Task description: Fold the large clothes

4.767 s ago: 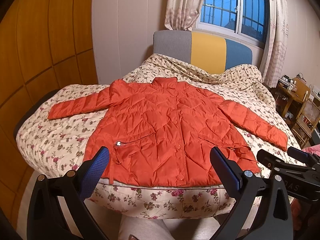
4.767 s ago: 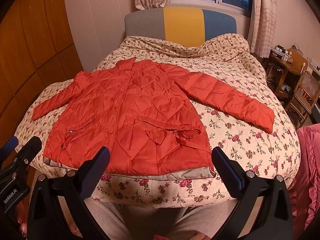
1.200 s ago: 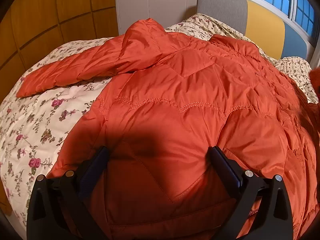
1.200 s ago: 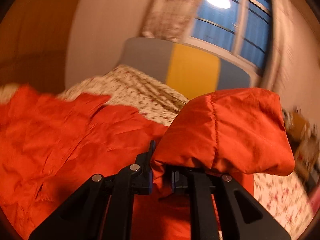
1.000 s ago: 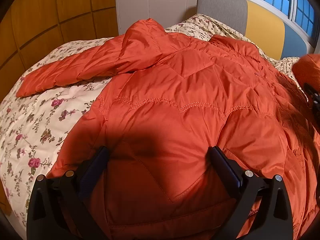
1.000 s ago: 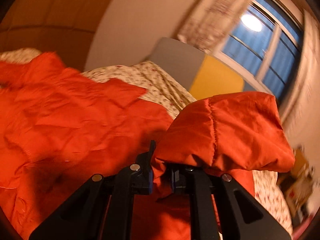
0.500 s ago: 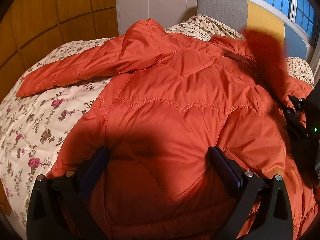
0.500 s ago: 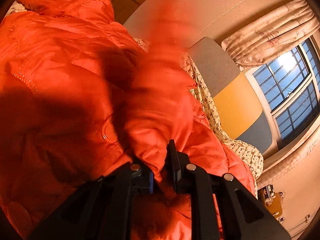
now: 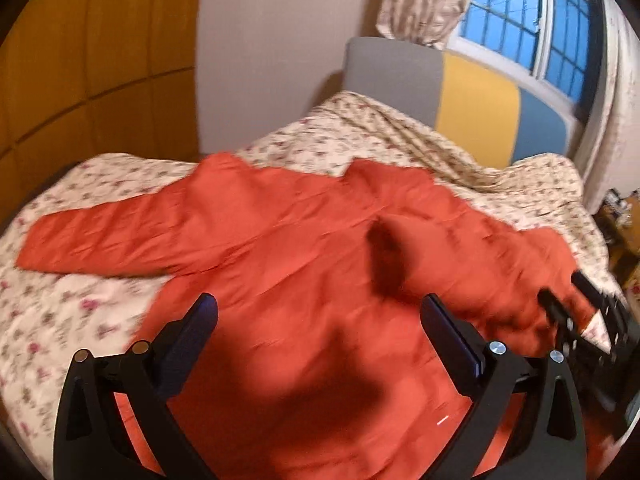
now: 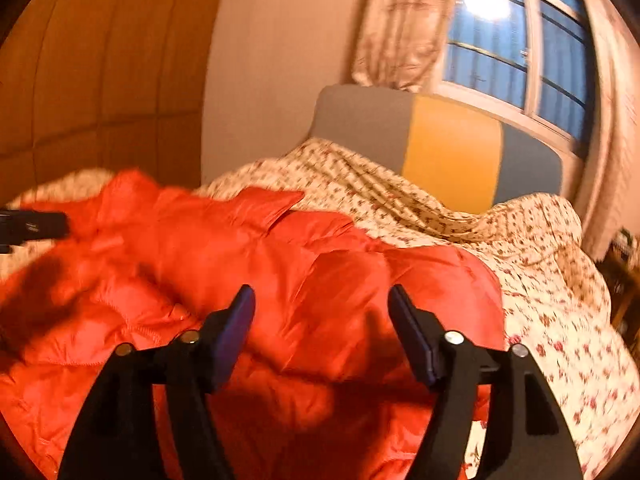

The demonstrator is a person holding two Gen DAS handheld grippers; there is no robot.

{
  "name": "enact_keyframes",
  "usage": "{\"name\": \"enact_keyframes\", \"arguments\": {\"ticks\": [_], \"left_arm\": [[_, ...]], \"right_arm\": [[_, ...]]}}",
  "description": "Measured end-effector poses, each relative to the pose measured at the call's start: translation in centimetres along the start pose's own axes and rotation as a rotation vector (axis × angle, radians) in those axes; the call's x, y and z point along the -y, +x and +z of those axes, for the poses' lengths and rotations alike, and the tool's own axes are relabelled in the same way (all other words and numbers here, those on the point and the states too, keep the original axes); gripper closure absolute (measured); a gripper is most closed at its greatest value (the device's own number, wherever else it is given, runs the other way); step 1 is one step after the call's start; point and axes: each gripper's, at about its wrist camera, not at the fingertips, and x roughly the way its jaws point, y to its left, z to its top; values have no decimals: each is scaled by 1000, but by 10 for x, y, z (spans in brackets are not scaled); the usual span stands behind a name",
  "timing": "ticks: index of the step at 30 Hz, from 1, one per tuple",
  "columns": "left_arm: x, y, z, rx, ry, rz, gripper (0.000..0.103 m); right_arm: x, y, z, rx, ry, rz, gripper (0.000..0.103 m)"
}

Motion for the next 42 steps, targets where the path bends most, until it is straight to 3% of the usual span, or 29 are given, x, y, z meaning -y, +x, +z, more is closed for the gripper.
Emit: {"name": "enact_keyframes", "arguments": {"ticks": [5,8,9,10,12,13,15,18,20,21,23,26,28,30,38,42], "left_arm": [[19,49,13,-67,-82,-111,3],[31,87,10,-156,-89,-102,7],[33,98,8,-178,-97,-106,15],[34,108,3,-197,-102,-106,35],[35,114,1,-191,-113,-135,60],[36,112,2,-180,-117,-194,85],[36,105,6,-137,-88,-198,93],[19,97,15,-71,-121,-149,94],[3,102,18,-68,-170,-131,94],[-2,104,17,-70,-187,-129,94],[-12,107,12,-82,-209,-136,94],[-16,108,5,-82,-209,-148,94],[-15,110,2,-94,-211,-151,93],[-11,116,0,-113,-207,-148,88],[-5,121,-10,-127,-159,-154,71],[5,123,-10,-130,-103,-115,68]], "right_arm": [[-4,-15,-8,35,-17,-11,22],[1,-28,-21,36,39,-114,21],[3,-32,-26,36,73,-142,21],[14,-32,-28,31,126,-173,21],[35,-36,-31,30,232,-216,21],[48,-39,-34,29,297,-235,21],[71,-44,-39,22,408,-262,21],[100,-52,-47,-8,546,-292,25],[110,-55,-48,-30,591,-279,34],[112,-57,-48,-41,599,-271,38],[114,-53,-40,-60,586,-241,59],[110,-31,-23,-101,531,-152,69],[102,-7,-14,-145,500,-74,71],[100,16,-14,-198,474,-49,71],[133,78,-37,-336,570,-102,78],[133,80,-43,-328,553,-123,78]]}}
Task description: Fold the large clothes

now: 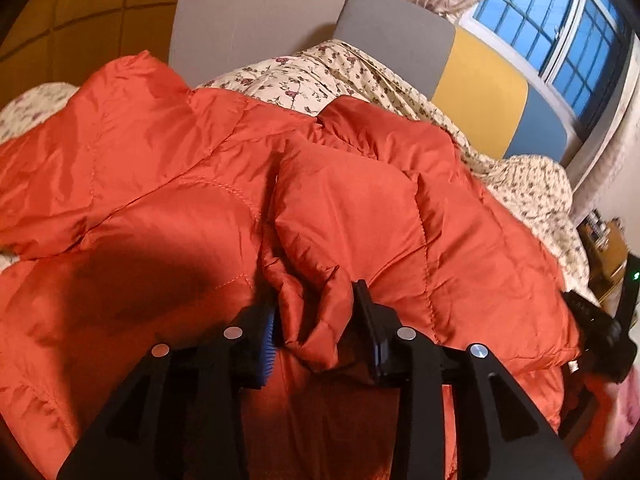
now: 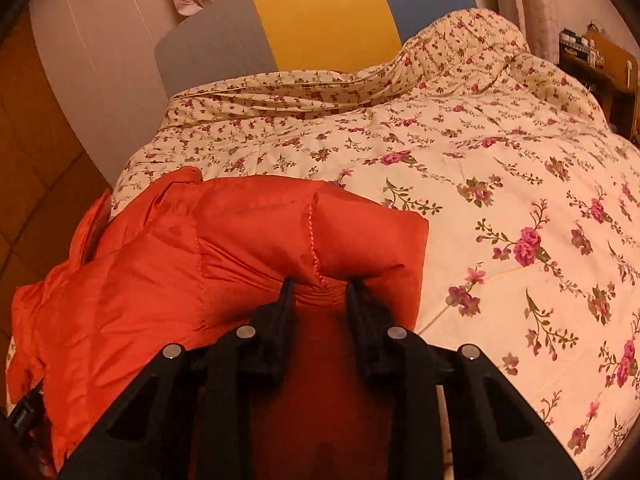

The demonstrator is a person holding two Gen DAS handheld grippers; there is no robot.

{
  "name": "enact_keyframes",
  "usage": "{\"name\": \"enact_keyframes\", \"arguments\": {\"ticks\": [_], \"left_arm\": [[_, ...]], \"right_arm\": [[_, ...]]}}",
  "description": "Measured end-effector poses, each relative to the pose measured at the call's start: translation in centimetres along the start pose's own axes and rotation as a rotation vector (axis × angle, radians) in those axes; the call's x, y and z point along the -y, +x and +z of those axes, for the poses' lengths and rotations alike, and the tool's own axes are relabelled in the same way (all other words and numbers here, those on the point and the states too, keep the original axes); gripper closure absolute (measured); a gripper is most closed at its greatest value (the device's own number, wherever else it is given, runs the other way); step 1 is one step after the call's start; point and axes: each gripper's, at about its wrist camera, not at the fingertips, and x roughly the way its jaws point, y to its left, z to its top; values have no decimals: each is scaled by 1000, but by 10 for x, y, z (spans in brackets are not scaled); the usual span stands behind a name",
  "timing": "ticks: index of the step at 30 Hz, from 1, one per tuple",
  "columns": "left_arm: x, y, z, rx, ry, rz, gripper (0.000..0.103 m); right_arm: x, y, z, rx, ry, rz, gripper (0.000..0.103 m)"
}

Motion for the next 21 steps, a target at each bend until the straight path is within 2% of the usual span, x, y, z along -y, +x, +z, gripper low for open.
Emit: {"name": "enact_keyframes", "arguments": {"ticks": [3,5,8,11,14,17,21], "left_arm": [[-1,1,0,0,-2,-2,68],[-3,1,0,1,-8,-8,68],[-4,0,0,-1,-11,-7,68],[-4,0,1,-1,-14,-10,68],[-5,0,2,1,-19,-17,68],[-6,0,1,2,-22,-31,65],[-6,-2,2,-2,-22,-22,64]], "right_arm": [[5,-4,2,4,21,22,78],[5,-21,0,28,22,6,77],[-6,-54,-12,74,-47,37,75],[-18,-71,-27,73,-98,74,75],[-27,-62,-40,35,-159,14,77],[-28,-40,-48,-26,-173,-3,76],[-33,-36,-51,-20,-198,-29,76]]}}
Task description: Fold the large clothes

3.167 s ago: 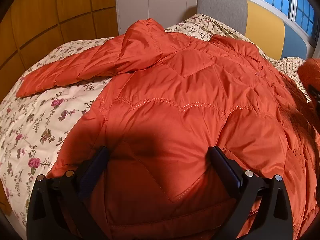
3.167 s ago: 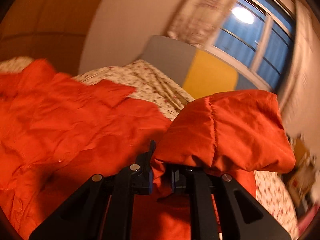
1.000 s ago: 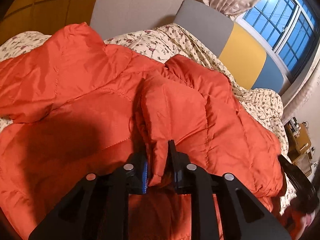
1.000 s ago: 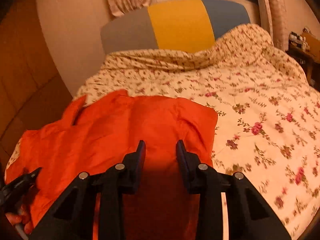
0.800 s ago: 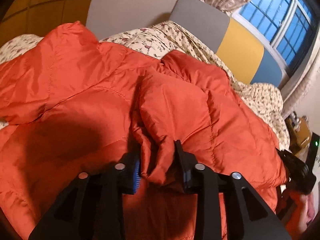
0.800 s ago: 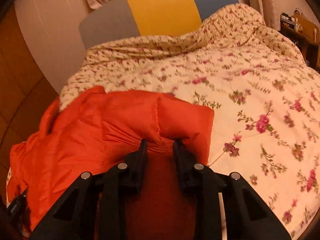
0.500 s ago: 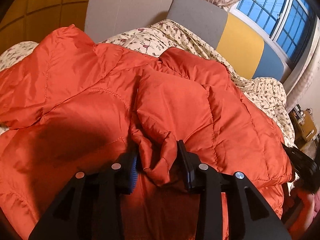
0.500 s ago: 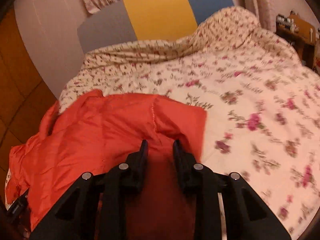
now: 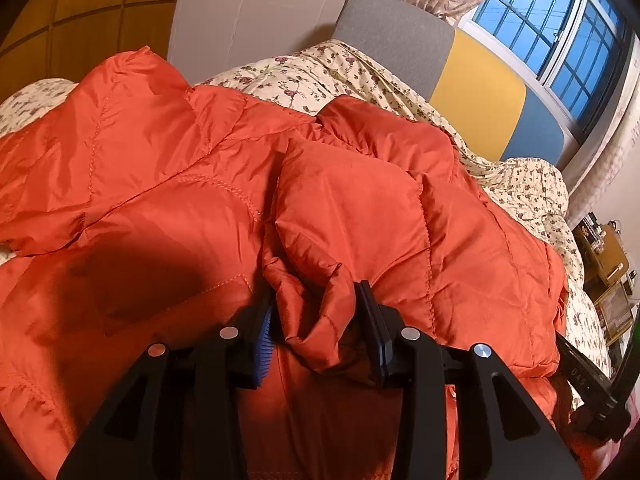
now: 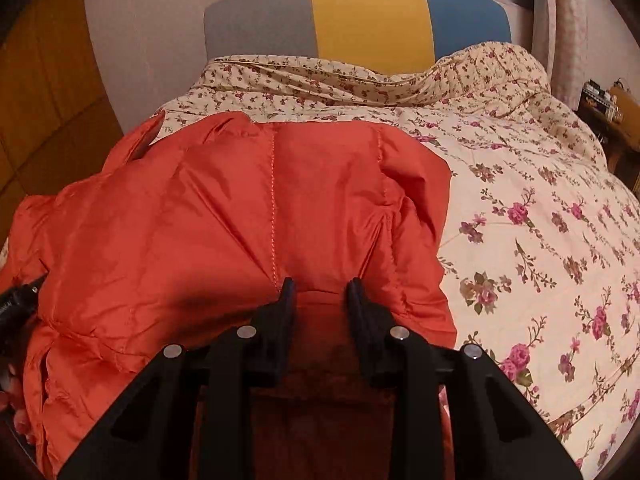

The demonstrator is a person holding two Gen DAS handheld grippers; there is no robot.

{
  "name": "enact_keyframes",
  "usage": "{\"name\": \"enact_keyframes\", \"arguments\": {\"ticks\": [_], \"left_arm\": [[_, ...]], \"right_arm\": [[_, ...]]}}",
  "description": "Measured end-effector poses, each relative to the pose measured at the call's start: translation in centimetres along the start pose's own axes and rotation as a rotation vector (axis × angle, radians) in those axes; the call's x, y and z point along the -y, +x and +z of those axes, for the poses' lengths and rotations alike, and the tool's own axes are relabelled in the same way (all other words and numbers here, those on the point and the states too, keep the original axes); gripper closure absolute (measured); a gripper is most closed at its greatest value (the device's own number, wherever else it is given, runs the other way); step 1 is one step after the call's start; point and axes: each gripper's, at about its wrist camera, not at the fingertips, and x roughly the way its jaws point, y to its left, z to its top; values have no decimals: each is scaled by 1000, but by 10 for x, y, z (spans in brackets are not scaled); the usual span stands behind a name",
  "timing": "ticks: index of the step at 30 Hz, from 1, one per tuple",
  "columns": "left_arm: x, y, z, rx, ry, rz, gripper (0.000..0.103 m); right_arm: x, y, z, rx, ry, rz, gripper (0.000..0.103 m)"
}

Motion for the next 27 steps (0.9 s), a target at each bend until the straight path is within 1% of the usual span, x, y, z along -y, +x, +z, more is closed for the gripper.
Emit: {"name": "enact_keyframes", "arguments": {"ticks": [2,3,5,6,7,8,11,14,16,17,18,20,22,24,27], "left_arm": [[5,-13,0,6,10,67,53],[10,-28,-1,55,12,97,53],[17,-53,-2,151,0,97,53],[22,-63,0,184,-7,86,53],[32,-72,3,212,-3,60,53],[40,-73,6,213,6,46,53],[74,-59,15,159,73,-7,53],[95,-29,14,101,157,20,53],[96,-7,6,47,172,44,53],[92,2,2,18,162,52,53],[85,10,-1,-1,136,37,53],[78,18,-5,-4,133,25,53],[80,25,-9,-15,151,40,53],[81,28,-12,-16,163,55,53],[79,27,-12,-16,155,46,53]], "right_arm": [[1,1,-1,3,5,4,76],[1,1,-2,5,2,1,76],[1,0,-2,7,-4,-6,76],[1,1,-2,9,-5,-8,76],[1,0,-2,10,-5,-8,76],[1,0,-2,11,-4,-8,76],[2,0,-3,11,-5,-8,76],[2,0,-3,12,-7,-9,76],[1,-1,-3,12,-7,-9,76],[1,-1,-3,13,-7,-9,76],[1,-1,-3,14,-8,-9,76],[1,-1,-3,16,-10,-13,76],[-2,-1,-3,18,-19,-26,76],[-3,0,-2,20,-28,-38,76],[-3,1,-3,21,-31,-43,76]]}}
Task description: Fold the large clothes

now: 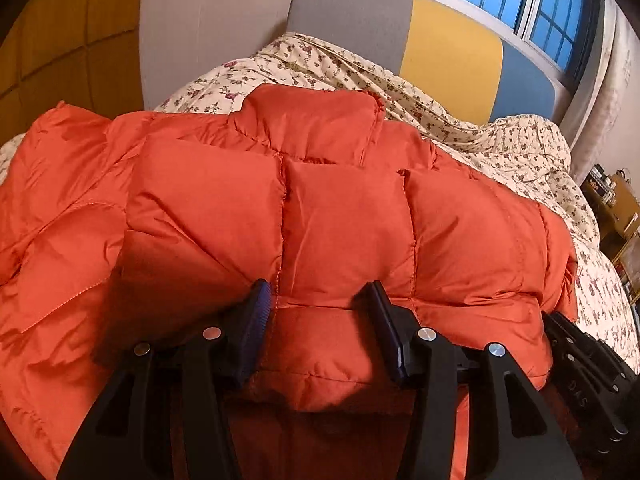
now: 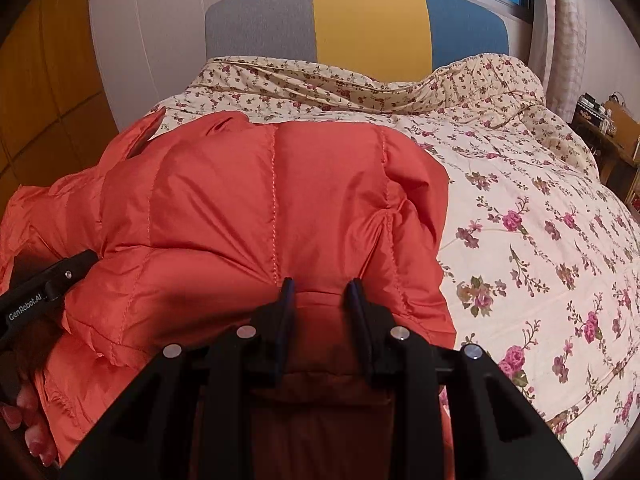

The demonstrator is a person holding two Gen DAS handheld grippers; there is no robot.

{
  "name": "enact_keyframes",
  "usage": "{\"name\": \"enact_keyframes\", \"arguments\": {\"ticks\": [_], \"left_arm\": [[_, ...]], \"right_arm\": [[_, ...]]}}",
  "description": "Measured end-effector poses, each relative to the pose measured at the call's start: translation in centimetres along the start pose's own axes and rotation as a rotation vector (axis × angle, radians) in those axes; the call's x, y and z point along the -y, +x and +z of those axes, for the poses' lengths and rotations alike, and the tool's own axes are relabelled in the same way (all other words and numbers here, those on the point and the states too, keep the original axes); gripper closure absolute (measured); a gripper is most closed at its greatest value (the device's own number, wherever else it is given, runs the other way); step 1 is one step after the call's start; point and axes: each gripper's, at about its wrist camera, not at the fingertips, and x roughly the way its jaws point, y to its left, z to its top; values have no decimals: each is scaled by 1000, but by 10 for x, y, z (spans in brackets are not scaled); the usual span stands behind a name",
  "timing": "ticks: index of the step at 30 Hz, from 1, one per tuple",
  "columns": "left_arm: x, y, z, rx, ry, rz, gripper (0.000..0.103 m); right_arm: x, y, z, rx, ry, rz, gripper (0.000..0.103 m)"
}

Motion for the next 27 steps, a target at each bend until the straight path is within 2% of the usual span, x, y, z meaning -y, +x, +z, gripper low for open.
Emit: {"name": "enact_keyframes", "arguments": {"ticks": [1,3,4,5,7,9,11,15,17,21,24,27], "left_arm": [[1,0,2,0,-3,-4,52],[4,-4,4,2,-6,-24,44],[3,-7,6,4,-9,-49,34],[2,-13,9,17,-13,-44,26],[-4,-25,13,72,-26,22,20],[-18,-23,18,73,-74,80,19],[-28,-8,16,6,-100,76,19],[-18,2,15,-19,-28,109,10],[-18,2,16,-24,-29,94,8],[-32,-19,17,-21,-51,16,7],[-54,-42,21,16,-83,38,5],[-99,-74,28,115,-125,101,5]], "right_arm": [[0,0,0,0,0,-1,76],[1,0,0,2,-1,-1,76],[1,0,0,3,0,0,76],[1,0,0,3,2,2,76],[2,0,0,6,5,6,76],[2,0,0,6,4,5,76],[2,0,0,7,3,5,76],[4,0,1,8,2,3,76],[5,0,2,8,1,2,76],[4,0,1,9,-1,0,76],[3,0,1,7,0,0,76],[3,0,1,7,0,0,76]]}}
